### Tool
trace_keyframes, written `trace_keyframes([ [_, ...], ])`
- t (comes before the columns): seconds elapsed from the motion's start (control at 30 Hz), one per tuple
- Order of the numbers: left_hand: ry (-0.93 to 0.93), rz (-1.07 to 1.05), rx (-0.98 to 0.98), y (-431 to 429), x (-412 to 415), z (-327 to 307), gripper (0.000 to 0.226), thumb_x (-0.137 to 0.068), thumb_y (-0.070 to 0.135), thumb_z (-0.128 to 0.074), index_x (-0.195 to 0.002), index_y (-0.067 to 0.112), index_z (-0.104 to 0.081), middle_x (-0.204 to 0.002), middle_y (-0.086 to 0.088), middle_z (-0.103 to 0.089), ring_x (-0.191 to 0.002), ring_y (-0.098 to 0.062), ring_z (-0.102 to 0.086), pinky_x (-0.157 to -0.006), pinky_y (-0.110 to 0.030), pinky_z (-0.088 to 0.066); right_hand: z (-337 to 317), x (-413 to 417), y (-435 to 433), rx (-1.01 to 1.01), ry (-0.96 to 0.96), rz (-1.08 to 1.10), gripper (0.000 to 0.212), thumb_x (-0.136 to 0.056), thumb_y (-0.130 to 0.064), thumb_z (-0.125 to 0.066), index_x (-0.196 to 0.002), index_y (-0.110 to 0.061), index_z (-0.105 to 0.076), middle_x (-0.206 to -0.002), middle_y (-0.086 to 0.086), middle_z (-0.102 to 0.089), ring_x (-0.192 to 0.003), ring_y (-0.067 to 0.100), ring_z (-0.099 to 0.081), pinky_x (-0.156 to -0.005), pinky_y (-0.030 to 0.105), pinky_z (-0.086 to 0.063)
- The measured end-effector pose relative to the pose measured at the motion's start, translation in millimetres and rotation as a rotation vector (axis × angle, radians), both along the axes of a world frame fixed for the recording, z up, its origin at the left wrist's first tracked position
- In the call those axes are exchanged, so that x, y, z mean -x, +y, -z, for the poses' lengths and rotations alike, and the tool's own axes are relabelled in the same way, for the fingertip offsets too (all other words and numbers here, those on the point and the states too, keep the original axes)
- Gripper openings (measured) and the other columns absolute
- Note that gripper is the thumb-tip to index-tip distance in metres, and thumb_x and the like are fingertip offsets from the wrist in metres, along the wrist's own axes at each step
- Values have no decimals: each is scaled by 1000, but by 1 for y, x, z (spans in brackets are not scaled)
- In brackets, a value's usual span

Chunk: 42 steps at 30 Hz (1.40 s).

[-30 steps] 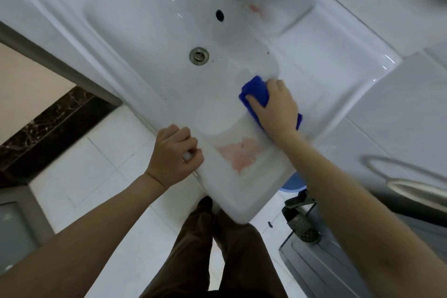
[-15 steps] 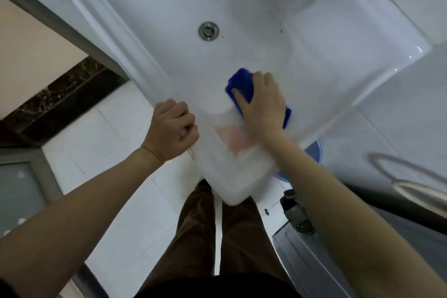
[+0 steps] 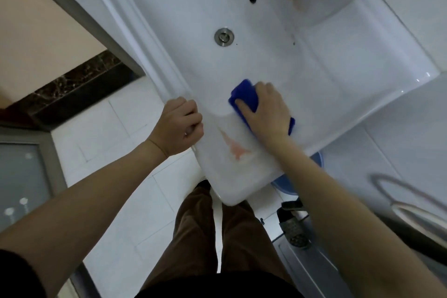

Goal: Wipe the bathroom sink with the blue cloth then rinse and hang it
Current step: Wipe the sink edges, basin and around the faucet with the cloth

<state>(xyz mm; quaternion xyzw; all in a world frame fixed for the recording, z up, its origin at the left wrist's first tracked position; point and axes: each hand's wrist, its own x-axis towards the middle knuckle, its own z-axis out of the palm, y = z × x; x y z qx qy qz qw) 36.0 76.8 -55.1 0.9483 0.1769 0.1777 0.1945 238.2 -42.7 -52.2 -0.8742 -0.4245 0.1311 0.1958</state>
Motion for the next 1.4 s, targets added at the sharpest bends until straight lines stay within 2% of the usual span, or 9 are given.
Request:
trace_keyframes([
  [0.17,62,18,87,-9,25,-8,19,-90,23,-61,-82,7,-69,-86,-6,-64,-83,-22,-56,-99,-29,-40,-8,31,-45,73,181,-390,44,-88,-56,-59,-116,-23,-49,-107,-5,-58,-91,18,-54,-70,29,-35],
  [0.27,47,-45,185,-19,33,-7,23,-90,26,-63,-96,6,-71,-97,-7,-67,-102,-20,-58,-117,-33,-29,-3,-8,-34,86,85,-224,42,-91,-55,-56,-113,-20,-49,-107,-1,-59,-89,23,-56,-67,32,-35],
  [0.37,36,-80,238,-21,30,-9,24,-88,26,-63,-96,5,-70,-98,-8,-66,-104,-18,-56,-118,-35,-29,-2,6,-1,40,45,-34,40,-94,-51,-55,-109,-14,-50,-104,5,-59,-87,26,-56,-65,33,-34],
  [0.47,57,-47,276,-19,33,-13,29,-90,31,-59,-101,6,-69,-101,-7,-66,-105,-20,-57,-119,-33,-27,-9,53,-17,47,213,-252,39,-92,-51,-58,-112,-19,-51,-105,0,-60,-86,16,-52,-69,31,-36],
  [0.6,99,-48,321,-19,34,-19,36,-90,37,-57,-101,5,-69,-101,-7,-65,-107,-22,-58,-119,-35,-27,-21,32,-56,238,159,-476,40,-87,-55,-62,-113,-27,-48,-106,-5,-61,-89,16,-53,-71,32,-37],
  [0.8,136,-66,320,-20,31,-23,32,-87,35,-60,-95,5,-69,-96,-7,-64,-102,-25,-59,-118,-29,-22,-18,-5,-41,184,145,-157,36,-89,-51,-62,-101,-21,-45,-94,-4,-54,-87,21,-51,-69,33,-35],
  [1.03,152,-15,275,-22,33,-24,34,-89,42,-58,-95,10,-67,-94,0,-64,-92,-18,-60,-114,-34,-34,-20,-5,-49,303,114,-717,41,-87,-56,-61,-113,-30,-45,-106,-7,-59,-87,11,-43,-74,31,-36],
  [1.3,79,-287,244,-44,13,-16,28,-85,35,-58,-83,8,-64,-85,-2,-60,-85,-25,-56,-98,-21,-35,-16,-137,-37,152,-102,-3,50,-96,-43,-58,-124,-3,-49,-121,15,-56,-106,34,-54,-86,42,-45],
  [1.4,86,-355,229,-47,7,-16,28,-86,36,-56,-81,9,-62,-83,0,-59,-84,-26,-55,-94,-28,-40,-14,-107,-34,87,-88,-10,51,-96,-45,-57,-123,-2,-51,-119,15,-57,-104,32,-56,-84,40,-46],
])
